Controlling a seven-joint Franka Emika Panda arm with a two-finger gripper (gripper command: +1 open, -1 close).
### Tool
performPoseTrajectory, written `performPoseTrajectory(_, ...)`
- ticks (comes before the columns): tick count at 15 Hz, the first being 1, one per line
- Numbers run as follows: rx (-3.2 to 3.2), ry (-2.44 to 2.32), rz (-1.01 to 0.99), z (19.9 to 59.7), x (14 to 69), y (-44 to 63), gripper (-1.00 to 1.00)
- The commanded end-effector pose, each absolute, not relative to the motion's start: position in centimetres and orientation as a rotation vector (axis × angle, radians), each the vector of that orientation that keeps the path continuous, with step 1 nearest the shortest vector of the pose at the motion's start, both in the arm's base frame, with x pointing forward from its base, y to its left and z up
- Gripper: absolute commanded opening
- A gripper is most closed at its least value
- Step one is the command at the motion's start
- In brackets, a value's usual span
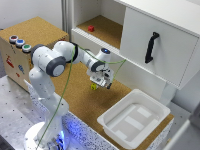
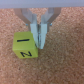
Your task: Slide the yellow block to the left
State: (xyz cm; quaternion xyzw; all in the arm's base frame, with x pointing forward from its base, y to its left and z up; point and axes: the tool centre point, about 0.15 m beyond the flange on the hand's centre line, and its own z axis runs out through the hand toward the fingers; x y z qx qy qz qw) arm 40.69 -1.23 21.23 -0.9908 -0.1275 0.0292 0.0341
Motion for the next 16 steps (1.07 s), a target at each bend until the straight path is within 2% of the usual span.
performPoseTrajectory(1,-3.051,-0.345,0.116,22.6,39.8,0.4,-1.00)
performPoseTrajectory(6,-3.063,-0.307,0.155,24.0,38.8,0.1,-1.00)
performPoseTrajectory(16,-3.027,-0.382,0.231,22.5,37.7,5.3,-1.00)
